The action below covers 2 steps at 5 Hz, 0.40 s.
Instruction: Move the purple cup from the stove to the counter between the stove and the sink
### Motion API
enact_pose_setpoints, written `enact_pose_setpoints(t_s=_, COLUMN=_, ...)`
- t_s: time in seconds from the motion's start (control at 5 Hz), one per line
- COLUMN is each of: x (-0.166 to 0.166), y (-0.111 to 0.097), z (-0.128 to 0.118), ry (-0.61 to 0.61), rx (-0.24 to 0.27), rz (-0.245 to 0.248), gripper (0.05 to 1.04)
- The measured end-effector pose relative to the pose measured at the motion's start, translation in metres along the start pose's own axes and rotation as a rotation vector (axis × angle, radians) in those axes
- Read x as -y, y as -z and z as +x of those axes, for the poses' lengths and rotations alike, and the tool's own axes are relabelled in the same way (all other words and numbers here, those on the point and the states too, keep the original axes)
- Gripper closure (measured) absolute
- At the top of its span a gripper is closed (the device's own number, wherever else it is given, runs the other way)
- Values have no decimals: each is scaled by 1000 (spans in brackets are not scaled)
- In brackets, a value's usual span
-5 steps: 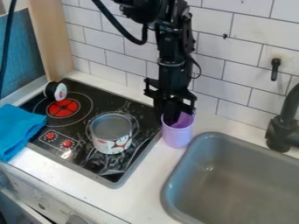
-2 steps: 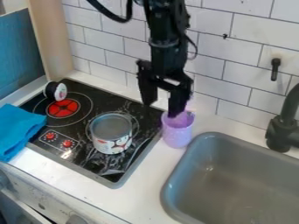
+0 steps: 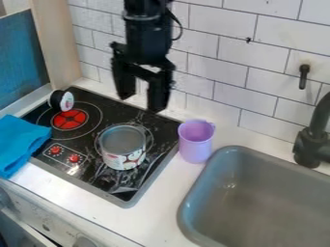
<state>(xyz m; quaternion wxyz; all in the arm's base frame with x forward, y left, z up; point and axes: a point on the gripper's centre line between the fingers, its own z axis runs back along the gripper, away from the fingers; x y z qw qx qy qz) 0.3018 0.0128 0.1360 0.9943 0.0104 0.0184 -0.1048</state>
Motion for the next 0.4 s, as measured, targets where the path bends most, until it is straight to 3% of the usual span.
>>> enact_pose_setpoints(t_s=0.2, x=-7, y=1, z=-29, ry=15, rx=-128, rz=62, gripper=79)
enact_pose_setpoints(t_s=0.4, x=-6, y=-8, z=-53, ry=22, rx=-143, rz=48, gripper=79)
